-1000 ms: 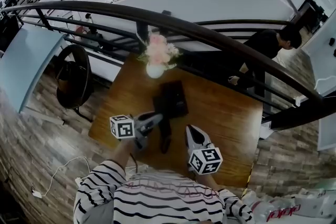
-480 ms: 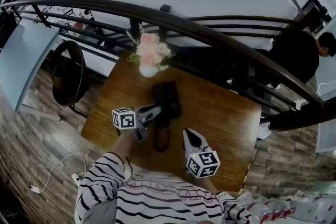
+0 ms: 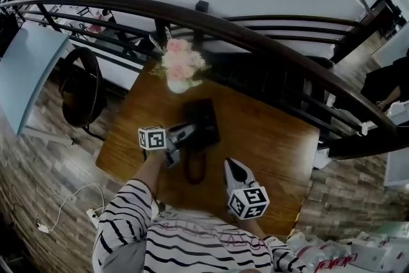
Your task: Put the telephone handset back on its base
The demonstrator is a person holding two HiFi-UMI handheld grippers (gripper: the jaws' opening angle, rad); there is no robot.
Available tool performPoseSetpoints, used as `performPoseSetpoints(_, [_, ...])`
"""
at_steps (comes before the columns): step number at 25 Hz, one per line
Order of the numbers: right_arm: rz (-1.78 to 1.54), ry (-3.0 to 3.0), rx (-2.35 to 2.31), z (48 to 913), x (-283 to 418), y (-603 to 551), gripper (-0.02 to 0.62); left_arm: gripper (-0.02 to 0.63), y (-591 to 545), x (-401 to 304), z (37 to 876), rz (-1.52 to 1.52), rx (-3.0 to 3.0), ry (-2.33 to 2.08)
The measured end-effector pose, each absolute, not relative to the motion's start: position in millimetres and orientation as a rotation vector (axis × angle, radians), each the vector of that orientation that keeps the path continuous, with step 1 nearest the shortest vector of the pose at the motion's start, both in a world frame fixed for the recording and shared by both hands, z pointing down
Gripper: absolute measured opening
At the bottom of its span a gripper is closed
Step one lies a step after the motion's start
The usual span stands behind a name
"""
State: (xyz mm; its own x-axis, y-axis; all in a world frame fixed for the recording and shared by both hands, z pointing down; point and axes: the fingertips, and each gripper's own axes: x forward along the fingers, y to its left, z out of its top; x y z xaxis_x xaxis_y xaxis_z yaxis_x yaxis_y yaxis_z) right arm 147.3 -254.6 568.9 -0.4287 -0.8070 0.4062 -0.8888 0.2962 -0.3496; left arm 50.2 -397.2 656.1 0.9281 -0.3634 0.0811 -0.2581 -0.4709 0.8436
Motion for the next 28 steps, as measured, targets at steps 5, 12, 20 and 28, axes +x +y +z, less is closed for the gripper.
performPoseSetpoints(5, [0.81, -2.395, 1.583, 570, 152, -254, 0.0, 0.077, -401, 54, 667, -0.107, 2.062, -0.446])
performPoseSetpoints(12, [0.816, -2.4, 1.553, 576, 153, -255, 0.0, 0.077, -410, 54, 681, -0.119, 2.016, -0.467])
performPoseSetpoints(20, [0.818, -2.407, 1.526, 579, 152, -262, 0.0, 0.077, -417, 49, 690, -0.139, 1.963, -0.455])
performPoseSetpoints(28, [0.82, -2.409, 1.493, 584, 150, -264, 0.0, 0.077, -419, 50, 693, -0.138, 1.973, -0.419])
